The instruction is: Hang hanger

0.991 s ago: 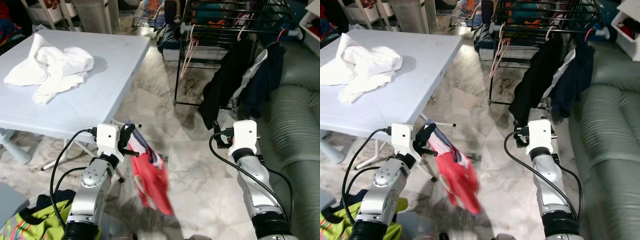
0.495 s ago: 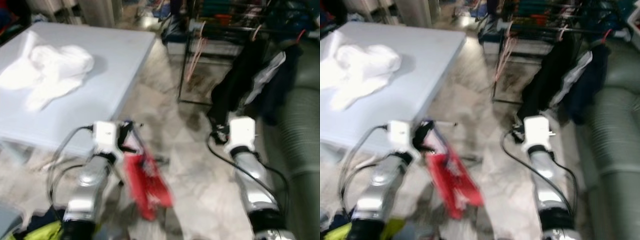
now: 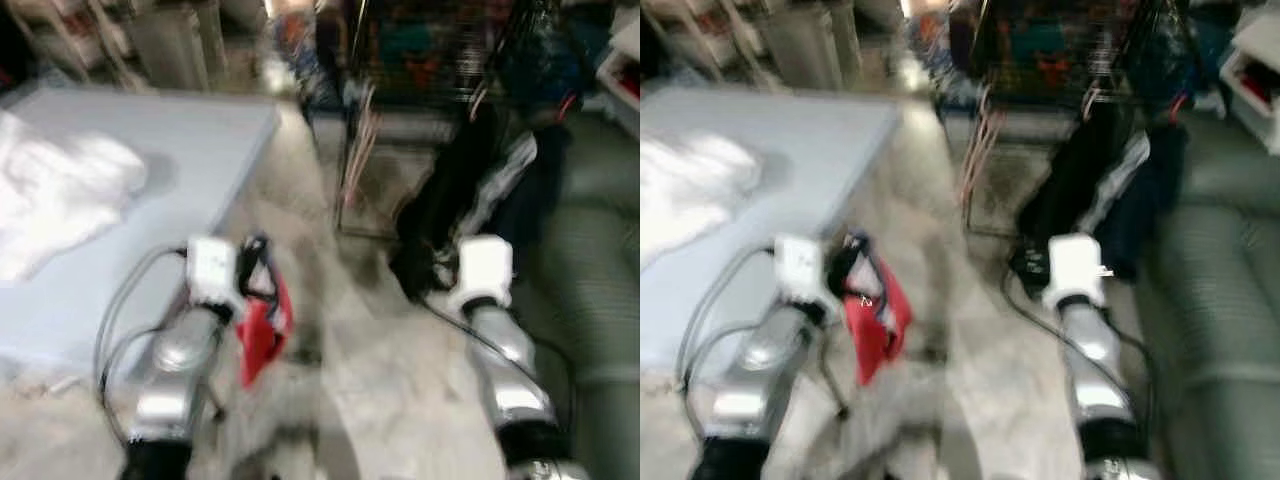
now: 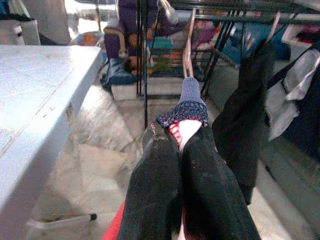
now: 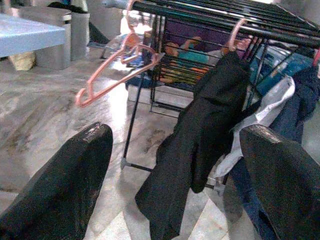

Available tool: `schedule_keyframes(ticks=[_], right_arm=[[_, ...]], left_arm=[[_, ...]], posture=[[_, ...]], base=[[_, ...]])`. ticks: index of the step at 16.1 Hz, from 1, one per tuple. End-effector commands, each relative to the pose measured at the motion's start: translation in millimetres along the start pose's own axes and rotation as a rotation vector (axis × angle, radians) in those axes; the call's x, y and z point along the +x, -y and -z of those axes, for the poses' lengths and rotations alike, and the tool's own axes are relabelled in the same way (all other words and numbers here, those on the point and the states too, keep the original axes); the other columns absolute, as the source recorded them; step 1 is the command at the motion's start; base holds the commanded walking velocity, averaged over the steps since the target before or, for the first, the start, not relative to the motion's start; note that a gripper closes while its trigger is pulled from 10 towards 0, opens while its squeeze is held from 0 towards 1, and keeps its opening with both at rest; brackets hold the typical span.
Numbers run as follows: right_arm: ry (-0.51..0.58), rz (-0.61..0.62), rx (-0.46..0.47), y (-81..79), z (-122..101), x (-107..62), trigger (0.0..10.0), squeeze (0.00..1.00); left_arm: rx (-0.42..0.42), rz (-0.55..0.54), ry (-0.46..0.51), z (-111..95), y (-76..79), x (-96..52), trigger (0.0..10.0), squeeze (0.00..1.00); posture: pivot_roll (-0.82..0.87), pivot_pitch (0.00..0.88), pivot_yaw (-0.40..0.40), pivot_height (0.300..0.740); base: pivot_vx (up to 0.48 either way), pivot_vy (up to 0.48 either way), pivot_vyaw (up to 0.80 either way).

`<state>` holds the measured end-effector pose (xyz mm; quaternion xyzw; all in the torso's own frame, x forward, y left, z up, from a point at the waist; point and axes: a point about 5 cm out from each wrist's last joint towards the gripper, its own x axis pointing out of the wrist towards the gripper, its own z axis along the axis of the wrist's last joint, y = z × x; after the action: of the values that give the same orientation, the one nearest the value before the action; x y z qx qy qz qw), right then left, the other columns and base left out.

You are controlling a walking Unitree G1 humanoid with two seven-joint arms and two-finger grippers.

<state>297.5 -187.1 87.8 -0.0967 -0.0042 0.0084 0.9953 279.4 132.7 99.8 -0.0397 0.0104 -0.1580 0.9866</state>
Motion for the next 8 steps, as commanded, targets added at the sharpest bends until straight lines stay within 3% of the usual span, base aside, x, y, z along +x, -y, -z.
schedule_keyframes(ticks=[1,8], right_arm=[[0.006,0.029,-0.009,9.4,-1.6,-0.2,10.0,0.00],[0.013,0.029,0.002,10.5,-3.6,1.1,10.0,0.00]], left_arm=[[-0.005,0.032,0.034,-7.9,7.6,5.0,10.0,0.00],[-0.006,0.030,0.038,-9.5,9.0,6.8,10.0,0.00]], posture=[[-0.05,0.000,0.032,0.740],[-0.05,0.000,0.029,0.740]], base=[[0.424,0.000,0.00],[0.406,0.257,0.00]])
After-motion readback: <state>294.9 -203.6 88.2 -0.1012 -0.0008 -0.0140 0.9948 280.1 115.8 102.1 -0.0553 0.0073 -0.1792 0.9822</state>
